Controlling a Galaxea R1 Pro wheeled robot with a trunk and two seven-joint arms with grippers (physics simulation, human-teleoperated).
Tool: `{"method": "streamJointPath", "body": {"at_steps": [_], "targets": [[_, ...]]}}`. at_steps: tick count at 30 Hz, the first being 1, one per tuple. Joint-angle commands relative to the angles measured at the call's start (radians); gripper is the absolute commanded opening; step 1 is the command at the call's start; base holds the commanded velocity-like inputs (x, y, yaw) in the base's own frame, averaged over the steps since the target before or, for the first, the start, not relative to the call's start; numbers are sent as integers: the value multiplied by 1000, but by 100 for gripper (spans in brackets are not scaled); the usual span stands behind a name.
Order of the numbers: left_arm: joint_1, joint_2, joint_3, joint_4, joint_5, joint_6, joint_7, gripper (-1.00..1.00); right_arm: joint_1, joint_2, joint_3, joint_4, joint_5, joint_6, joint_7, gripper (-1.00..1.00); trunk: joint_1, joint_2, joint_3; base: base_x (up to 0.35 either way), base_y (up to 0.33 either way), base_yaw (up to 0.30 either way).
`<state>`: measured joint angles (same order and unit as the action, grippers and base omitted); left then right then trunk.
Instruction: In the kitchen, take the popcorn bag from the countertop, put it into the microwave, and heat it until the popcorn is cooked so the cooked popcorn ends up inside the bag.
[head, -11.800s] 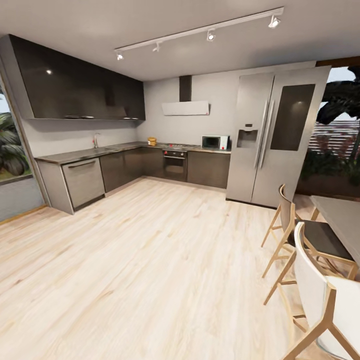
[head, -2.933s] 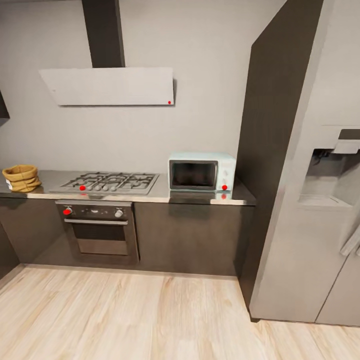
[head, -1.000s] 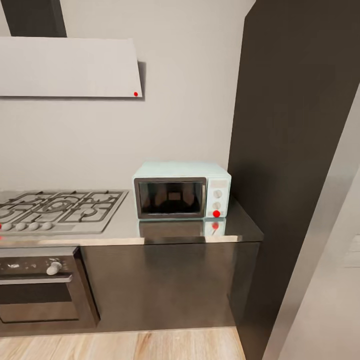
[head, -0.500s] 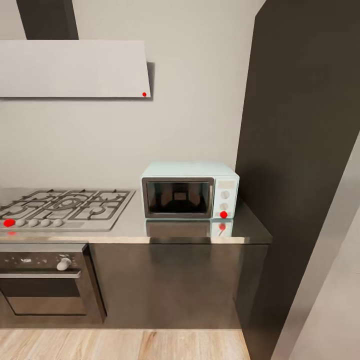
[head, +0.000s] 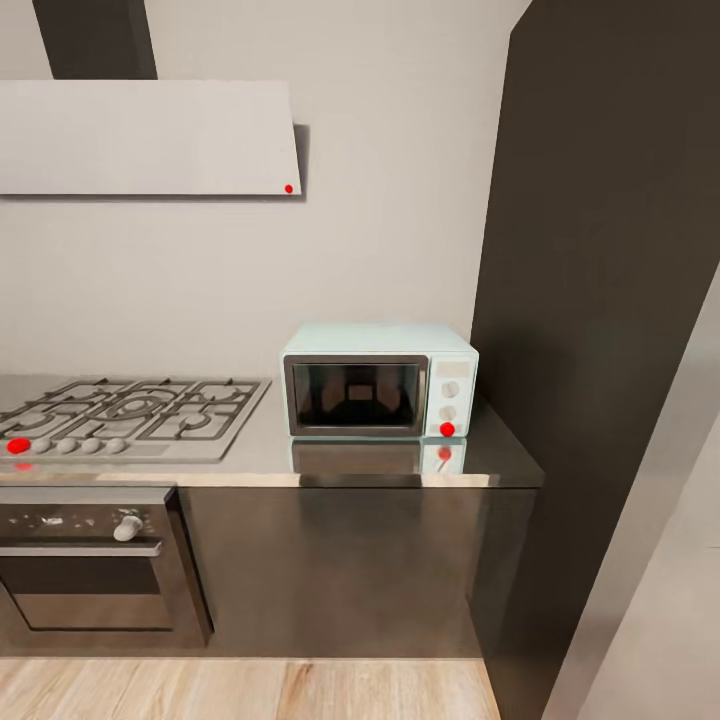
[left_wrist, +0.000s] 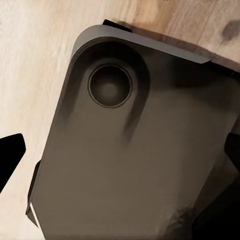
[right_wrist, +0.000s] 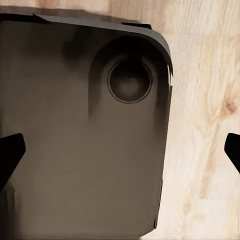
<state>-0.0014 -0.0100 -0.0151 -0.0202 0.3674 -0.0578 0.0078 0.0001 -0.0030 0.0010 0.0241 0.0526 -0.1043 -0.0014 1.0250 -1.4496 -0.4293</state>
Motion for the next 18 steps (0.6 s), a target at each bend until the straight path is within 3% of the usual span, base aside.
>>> {"method": "streamJointPath", "body": {"at_steps": [1, 4, 6, 9, 12, 14, 18], "targets": [[0, 0, 4, 0, 9, -3, 1, 100, -1, 0, 4, -6, 14, -3, 0, 100, 0, 0, -1, 0, 0, 0], [0, -1, 6, 0, 10, -3, 1, 100, -13, 2, 2, -104, 19, 17, 6, 100, 0, 0, -1, 0, 0, 0], [0, -1, 6, 0, 10, -2, 1, 100, -17, 11, 2, -271, 22, 97, 8, 100, 0, 0, -1, 0, 0, 0], [0, -1, 6, 0, 10, -2, 1, 100, -21, 25, 3, -573, 38, 308, 8, 100, 0, 0, -1, 0, 0, 0], [0, -2, 5, 0, 9, -2, 1, 100, -35, 91, 4, -895, 56, 533, 7, 100, 0, 0, -1, 0, 0, 0], [0, -2, 4, 0, 9, -2, 1, 100, -91, 124, 4, -992, 98, 634, 6, 100, 0, 0, -1, 0, 0, 0], [0, -2, 3, 0, 7, -2, 1, 100, -193, 168, 7, -1038, 144, 697, 6, 100, 0, 0, -1, 0, 0, 0]]}}
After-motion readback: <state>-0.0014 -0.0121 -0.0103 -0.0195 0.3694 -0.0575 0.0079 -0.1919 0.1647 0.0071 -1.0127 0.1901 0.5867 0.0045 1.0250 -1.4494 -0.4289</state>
